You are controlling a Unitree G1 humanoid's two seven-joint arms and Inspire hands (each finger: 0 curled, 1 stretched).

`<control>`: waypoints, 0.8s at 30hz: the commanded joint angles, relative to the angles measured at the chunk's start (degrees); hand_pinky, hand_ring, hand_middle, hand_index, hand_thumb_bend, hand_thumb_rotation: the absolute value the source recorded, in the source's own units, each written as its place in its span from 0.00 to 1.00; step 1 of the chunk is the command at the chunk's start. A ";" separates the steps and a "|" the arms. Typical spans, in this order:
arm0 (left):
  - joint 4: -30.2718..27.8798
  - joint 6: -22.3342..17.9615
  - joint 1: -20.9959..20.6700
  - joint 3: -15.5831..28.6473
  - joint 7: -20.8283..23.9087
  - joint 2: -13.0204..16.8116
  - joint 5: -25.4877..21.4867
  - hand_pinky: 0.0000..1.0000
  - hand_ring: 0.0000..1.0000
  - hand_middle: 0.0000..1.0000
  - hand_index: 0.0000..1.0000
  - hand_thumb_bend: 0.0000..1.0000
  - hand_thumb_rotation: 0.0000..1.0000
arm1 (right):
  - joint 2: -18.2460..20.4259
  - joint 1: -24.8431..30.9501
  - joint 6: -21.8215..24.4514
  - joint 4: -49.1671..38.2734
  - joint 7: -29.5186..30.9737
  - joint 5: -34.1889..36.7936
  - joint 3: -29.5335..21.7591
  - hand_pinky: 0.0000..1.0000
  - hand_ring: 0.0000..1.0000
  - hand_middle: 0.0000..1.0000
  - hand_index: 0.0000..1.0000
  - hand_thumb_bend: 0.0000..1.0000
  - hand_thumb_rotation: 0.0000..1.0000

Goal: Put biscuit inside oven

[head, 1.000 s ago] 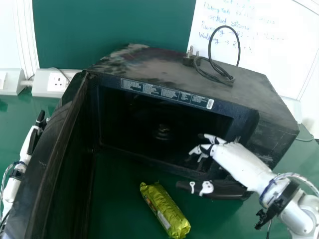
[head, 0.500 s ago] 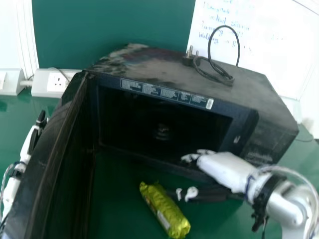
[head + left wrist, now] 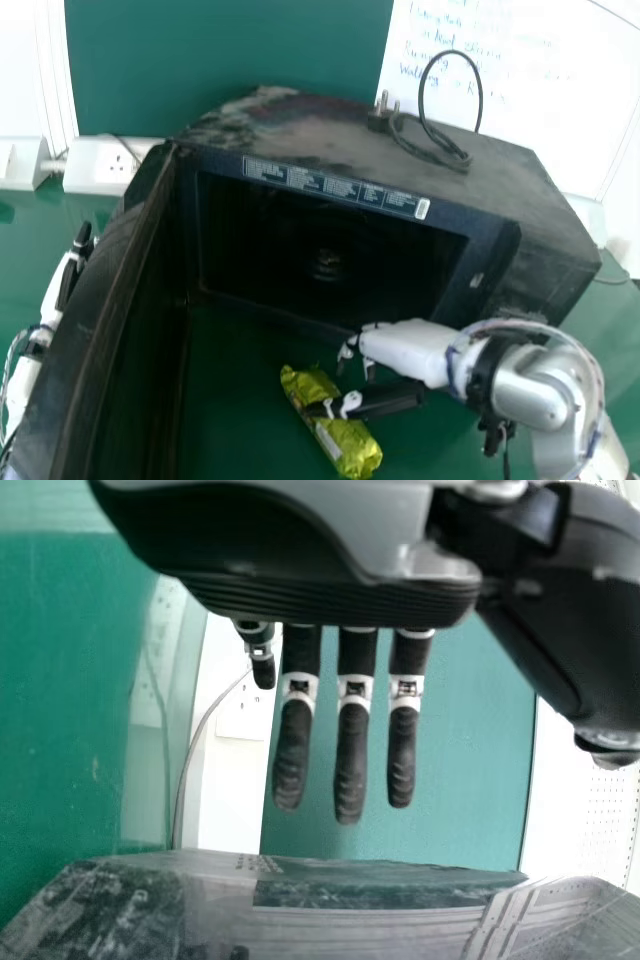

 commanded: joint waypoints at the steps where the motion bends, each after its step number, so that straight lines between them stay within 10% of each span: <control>1: -0.30 -0.56 -0.07 0.28 -0.27 -0.05 0.03 0.25 0.29 0.39 0.49 0.52 0.07 | 1.20 -1.42 0.62 0.26 1.08 -0.50 1.10 0.09 0.25 0.36 0.74 1.00 0.73; 7: -0.11 -0.79 -0.10 0.35 -0.63 0.01 -0.02 0.26 0.29 0.39 0.49 0.52 0.07 | 2.62 -4.07 0.22 1.54 4.22 -3.15 4.24 0.16 0.43 0.52 0.60 1.00 0.67; 24: -1.31 0.24 0.35 0.48 -0.34 -0.09 -0.24 0.25 0.29 0.39 0.49 0.52 0.07 | 4.84 -4.09 1.60 2.54 5.54 -5.28 4.15 0.11 0.30 0.40 0.66 1.00 0.66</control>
